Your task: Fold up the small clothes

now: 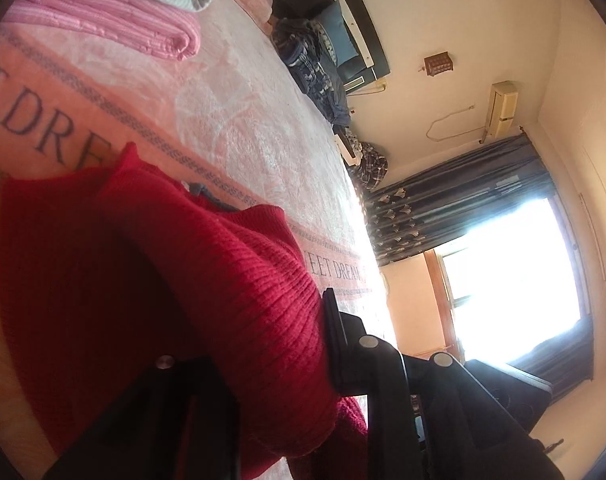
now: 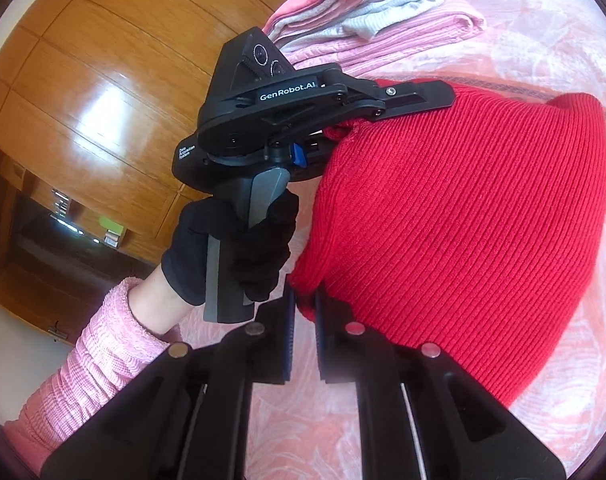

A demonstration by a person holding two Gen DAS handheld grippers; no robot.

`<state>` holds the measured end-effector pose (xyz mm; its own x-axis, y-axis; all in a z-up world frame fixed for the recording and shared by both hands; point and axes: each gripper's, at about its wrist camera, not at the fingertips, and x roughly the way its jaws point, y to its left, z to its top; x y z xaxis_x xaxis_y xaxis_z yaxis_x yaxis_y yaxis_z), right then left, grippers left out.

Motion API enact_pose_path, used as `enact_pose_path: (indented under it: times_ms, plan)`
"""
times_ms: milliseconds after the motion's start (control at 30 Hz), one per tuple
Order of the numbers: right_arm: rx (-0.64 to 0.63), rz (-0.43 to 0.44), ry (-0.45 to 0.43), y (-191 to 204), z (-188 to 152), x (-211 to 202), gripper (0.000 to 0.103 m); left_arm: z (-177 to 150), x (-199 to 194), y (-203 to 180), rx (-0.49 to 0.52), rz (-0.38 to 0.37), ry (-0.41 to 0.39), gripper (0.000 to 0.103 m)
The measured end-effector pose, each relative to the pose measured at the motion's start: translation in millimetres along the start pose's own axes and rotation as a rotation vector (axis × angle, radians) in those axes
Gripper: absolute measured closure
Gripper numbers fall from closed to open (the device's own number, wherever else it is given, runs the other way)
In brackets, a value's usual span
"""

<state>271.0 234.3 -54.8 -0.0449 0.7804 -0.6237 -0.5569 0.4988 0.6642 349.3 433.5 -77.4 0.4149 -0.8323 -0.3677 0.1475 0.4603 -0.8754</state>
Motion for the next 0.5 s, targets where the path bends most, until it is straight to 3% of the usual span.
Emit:
enact_pose_path:
  times_ms: [200, 333, 400, 500]
  plan:
    - [-0.016, -0.026, 0.069, 12.7, 2.9, 54.5, 0.096, -0.7, -35.3, 42.7, 0.005, 0.066, -0.021, 0.084]
    - [-0.038, -0.11, 0.124, 10.9, -4.7, 84.7, 0.096, -8.2, -33.9, 69.1, -0.003, 0.095, -0.001, 0.084]
    - [-0.037, -0.131, 0.14, 8.7, -8.8, 95.6, 0.091, -11.7, -30.0, 74.8, 0.0, 0.112, 0.009, 0.083]
    - [-0.028, -0.091, 0.136, 4.8, -13.3, 100.8, 0.082, -15.4, -23.9, 76.9, 0.018, 0.164, 0.039, 0.079]
